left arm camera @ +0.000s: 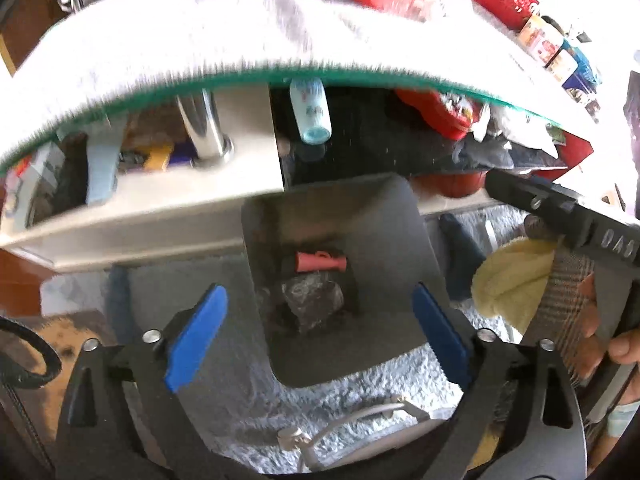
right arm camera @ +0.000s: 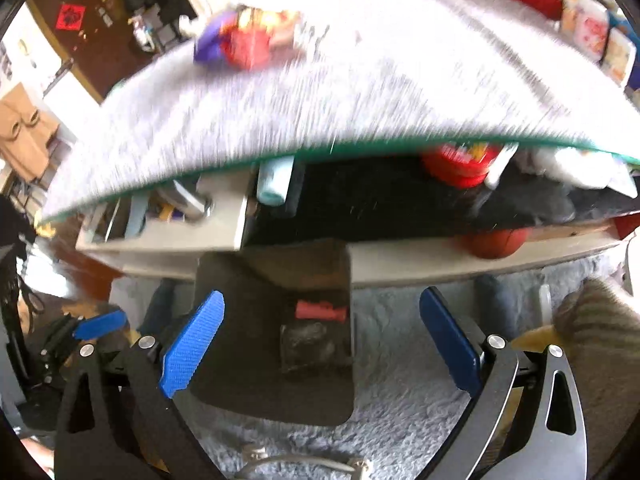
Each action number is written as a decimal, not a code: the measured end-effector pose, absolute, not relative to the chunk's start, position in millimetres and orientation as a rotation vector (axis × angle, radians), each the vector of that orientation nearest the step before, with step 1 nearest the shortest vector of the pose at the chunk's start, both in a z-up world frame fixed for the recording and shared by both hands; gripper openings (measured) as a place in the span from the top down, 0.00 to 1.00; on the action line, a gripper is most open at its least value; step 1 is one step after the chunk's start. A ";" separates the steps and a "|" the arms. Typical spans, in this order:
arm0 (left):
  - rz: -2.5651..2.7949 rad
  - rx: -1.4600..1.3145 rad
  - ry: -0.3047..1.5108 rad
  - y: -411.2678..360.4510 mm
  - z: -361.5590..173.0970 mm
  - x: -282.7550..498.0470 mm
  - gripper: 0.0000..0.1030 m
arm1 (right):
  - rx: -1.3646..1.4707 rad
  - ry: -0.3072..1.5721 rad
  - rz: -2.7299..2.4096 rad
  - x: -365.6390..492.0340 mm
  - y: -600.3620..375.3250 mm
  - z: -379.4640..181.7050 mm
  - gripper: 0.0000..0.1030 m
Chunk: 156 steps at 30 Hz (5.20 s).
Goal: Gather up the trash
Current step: 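Grasp crumpled white wrapper with the right tool while the left tool grasps orange candy wrapper, then lower both wrappers into the black bin and open both tools, then grasp a clear plastic bag with the right tool while the left tool grasps the purple lid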
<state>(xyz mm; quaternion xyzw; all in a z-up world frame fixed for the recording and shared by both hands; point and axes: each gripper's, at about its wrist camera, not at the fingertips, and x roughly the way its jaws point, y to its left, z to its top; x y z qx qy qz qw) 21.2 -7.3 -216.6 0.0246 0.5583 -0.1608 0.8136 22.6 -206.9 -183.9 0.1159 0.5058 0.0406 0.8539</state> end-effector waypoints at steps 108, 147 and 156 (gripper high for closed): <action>-0.442 0.021 1.119 -17.0 -179.5 10.8 0.69 | 0.180 1.039 0.267 22.6 -176.8 -158.8 0.81; -0.344 0.029 1.160 1.7 -189.6 23.8 0.08 | 0.158 1.067 0.150 35.1 -192.5 -166.0 0.07; -0.350 0.046 1.067 -12.1 -141.4 54.0 0.08 | 0.183 0.966 0.095 63.5 -222.9 -119.0 0.07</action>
